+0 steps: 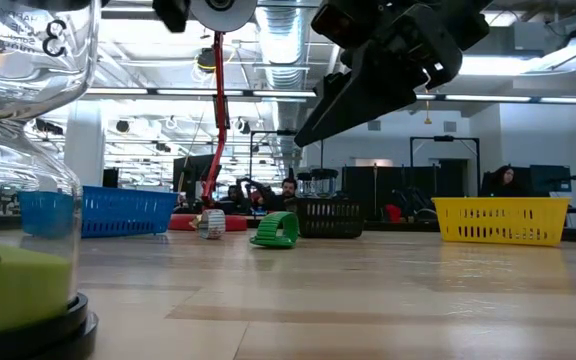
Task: Pick & Place Office items
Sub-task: Put the yellow hourglass into the black basket
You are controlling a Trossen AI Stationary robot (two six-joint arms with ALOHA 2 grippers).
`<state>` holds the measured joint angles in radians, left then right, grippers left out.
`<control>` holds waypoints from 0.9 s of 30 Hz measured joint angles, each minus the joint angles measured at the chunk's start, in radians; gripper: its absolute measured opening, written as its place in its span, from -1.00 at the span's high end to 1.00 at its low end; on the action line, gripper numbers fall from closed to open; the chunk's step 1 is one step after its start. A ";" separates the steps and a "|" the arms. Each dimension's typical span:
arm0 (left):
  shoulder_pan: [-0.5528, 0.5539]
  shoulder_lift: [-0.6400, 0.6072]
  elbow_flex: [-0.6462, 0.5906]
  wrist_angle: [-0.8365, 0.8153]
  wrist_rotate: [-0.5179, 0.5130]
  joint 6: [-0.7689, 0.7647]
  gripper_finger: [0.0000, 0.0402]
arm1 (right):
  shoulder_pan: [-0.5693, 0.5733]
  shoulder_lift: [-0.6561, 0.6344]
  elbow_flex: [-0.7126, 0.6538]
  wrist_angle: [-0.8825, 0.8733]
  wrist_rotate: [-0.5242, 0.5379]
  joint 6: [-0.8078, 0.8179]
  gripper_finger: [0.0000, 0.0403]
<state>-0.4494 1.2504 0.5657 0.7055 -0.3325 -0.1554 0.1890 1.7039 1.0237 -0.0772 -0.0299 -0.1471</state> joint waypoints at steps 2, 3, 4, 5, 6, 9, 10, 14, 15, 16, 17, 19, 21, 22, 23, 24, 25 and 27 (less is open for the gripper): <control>-0.020 0.042 0.043 -0.001 0.025 0.002 0.50 | -0.002 0.000 0.000 -0.001 0.000 -0.002 -0.19; -0.030 0.059 0.061 -0.005 0.028 0.011 0.50 | -0.003 0.000 0.000 -0.001 0.000 -0.002 -0.19; -0.040 0.078 0.082 -0.007 0.027 0.033 0.50 | -0.006 0.000 0.000 -0.001 0.000 -0.002 -0.19; -0.050 0.099 0.105 -0.006 0.028 0.067 0.50 | -0.008 0.000 0.000 -0.001 0.000 -0.002 -0.19; -0.059 0.119 0.127 -0.006 0.028 0.109 0.50 | -0.009 0.000 0.000 0.000 0.000 -0.002 -0.19; -0.085 0.172 0.190 -0.009 0.026 0.210 0.50 | -0.018 0.000 0.000 0.005 0.000 -0.002 -0.19; -0.092 0.186 0.207 -0.008 0.026 0.238 0.50 | -0.023 0.000 0.000 0.004 0.000 -0.002 -0.19; -0.104 0.227 0.264 -0.023 0.027 0.284 0.50 | -0.042 0.000 0.000 -0.027 0.001 -0.002 -0.19; -0.107 0.230 0.271 -0.039 0.027 0.280 0.50 | -0.045 0.000 0.000 -0.050 0.001 -0.002 -0.19; -0.108 0.234 0.280 -0.046 0.027 0.276 0.49 | -0.050 0.000 0.000 -0.078 0.001 -0.002 -0.19; -0.108 0.236 0.284 -0.052 0.027 0.275 0.48 | -0.053 -0.002 0.000 -0.114 0.003 -0.002 -0.19; -0.108 0.237 0.287 -0.064 0.027 0.280 0.44 | -0.061 -0.005 0.000 -0.193 0.003 -0.003 -0.19; -0.104 0.237 0.290 -0.066 0.027 0.281 0.39 | -0.067 -0.008 0.001 -0.284 0.003 -0.009 -0.19; -0.101 0.237 0.290 -0.067 0.027 0.282 0.36 | -0.068 -0.016 0.000 -0.331 0.003 -0.006 -0.19; -0.100 0.237 0.290 -0.069 0.027 0.282 0.32 | -0.069 -0.027 0.000 -0.373 0.003 0.001 -0.19; -0.100 0.237 0.290 -0.071 0.027 0.282 0.29 | -0.069 -0.040 0.000 -0.404 0.003 0.010 -0.19; -0.099 0.237 0.290 -0.071 0.027 0.282 0.25 | -0.069 -0.056 0.000 -0.438 0.004 0.019 -0.19; -0.091 0.237 0.297 -0.082 0.027 0.282 0.17 | -0.064 -0.096 0.000 -0.496 0.004 0.039 -0.19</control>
<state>-0.5406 1.4876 0.8627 0.6233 -0.3056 0.1265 0.1250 1.6082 1.0237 -0.5737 -0.0257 -0.1084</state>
